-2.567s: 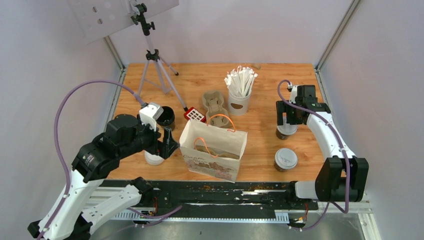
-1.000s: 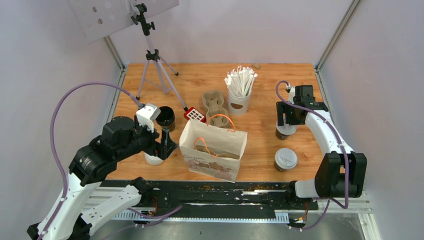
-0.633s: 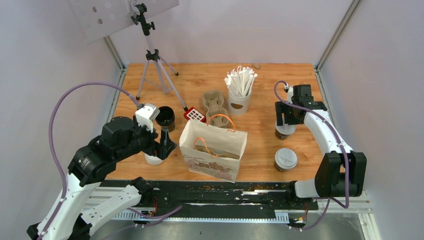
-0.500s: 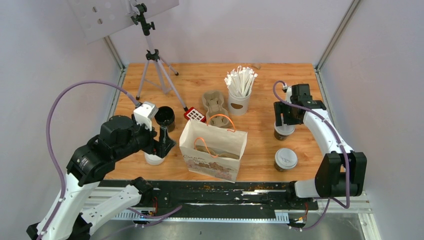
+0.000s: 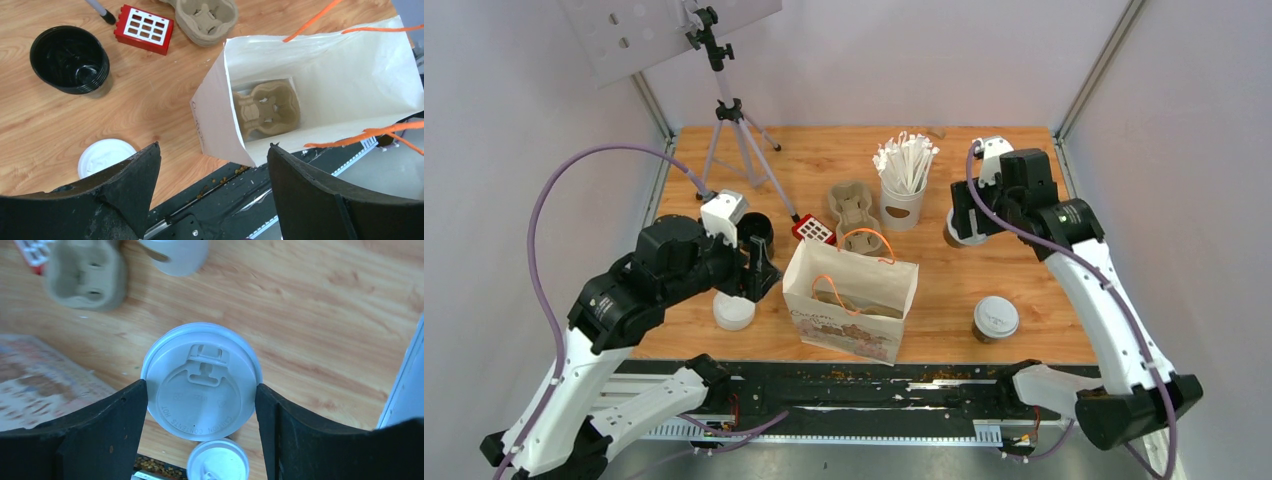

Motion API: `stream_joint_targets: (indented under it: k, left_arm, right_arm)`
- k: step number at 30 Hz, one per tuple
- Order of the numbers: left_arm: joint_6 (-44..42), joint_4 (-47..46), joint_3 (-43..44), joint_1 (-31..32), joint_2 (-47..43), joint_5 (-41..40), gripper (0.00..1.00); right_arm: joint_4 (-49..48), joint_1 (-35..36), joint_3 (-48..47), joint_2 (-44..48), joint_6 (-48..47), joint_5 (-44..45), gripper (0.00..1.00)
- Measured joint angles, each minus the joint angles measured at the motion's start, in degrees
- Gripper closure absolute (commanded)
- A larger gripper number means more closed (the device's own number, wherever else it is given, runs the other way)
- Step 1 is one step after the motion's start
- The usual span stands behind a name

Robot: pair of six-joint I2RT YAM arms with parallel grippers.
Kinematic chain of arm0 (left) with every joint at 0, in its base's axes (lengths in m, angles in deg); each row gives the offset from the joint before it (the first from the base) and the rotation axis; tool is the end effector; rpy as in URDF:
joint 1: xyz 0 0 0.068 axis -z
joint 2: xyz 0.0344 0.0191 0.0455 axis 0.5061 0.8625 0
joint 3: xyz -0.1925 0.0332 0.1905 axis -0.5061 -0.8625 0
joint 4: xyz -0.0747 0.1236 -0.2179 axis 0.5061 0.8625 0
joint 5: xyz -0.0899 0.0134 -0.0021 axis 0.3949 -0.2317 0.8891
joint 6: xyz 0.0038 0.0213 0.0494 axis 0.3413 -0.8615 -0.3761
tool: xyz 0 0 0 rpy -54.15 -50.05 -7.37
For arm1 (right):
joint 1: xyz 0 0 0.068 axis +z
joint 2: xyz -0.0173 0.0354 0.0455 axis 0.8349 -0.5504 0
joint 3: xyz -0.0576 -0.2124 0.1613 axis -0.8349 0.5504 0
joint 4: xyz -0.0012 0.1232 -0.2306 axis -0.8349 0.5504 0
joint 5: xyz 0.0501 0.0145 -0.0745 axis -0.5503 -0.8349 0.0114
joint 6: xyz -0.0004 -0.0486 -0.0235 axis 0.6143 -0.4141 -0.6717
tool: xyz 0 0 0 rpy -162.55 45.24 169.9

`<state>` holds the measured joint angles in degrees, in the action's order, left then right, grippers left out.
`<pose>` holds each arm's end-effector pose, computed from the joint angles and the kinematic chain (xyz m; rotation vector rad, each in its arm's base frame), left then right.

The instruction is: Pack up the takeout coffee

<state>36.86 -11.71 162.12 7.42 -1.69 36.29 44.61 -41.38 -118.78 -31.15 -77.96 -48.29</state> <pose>0.0843 -0.0668 0.4147 0.3726 2.1546 -0.6059 0.2248 0.0616 0.3712 -0.3982 2.3716 0.1044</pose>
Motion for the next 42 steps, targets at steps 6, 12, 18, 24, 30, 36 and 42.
stream_joint_targets:
  k: [6, 12, 18, 24, 30, 36, 42]
  left_arm:
    - [0.8, -2.6, 0.0, 0.0, 2.8, 1.0, 0.25]
    - [0.9, -6.5, -0.9, 0.0, 6.0, 2.6, 0.36]
    - [0.5, -9.6, -3.0, 0.0, 9.1, 3.2, 0.57]
    - [0.7, -11.3, -3.5, 0.0, 10.6, 4.3, 0.95]
    - [1.7, -12.5, -3.8, 0.0, 10.6, 4.5, 1.00]
    - [5.2, -15.3, -4.6, 0.0, 10.6, 3.3, 1.00]
    - [8.8, -17.7, -4.6, 0.0, 10.7, 1.6, 1.00]
  right_arm:
    - [3.3, 13.5, -9.7, 5.8, 3.1, 2.1, 0.33]
    - [5.3, 22.7, -17.0, 8.8, 5.7, 3.8, 0.33]
    - [5.3, 25.1, -19.9, 10.7, 7.5, 1.3, 0.34]
    - [2.8, 25.1, -20.2, 13.7, 11.4, -6.6, 0.35]
    - [-3.9, 25.1, -17.0, 17.1, 16.9, -14.5, 0.35]
    - [-9.3, 25.2, -15.3, 17.0, 20.6, -20.1, 0.35]
    - [-10.3, 25.4, -14.4, 13.7, 20.7, -22.6, 0.35]
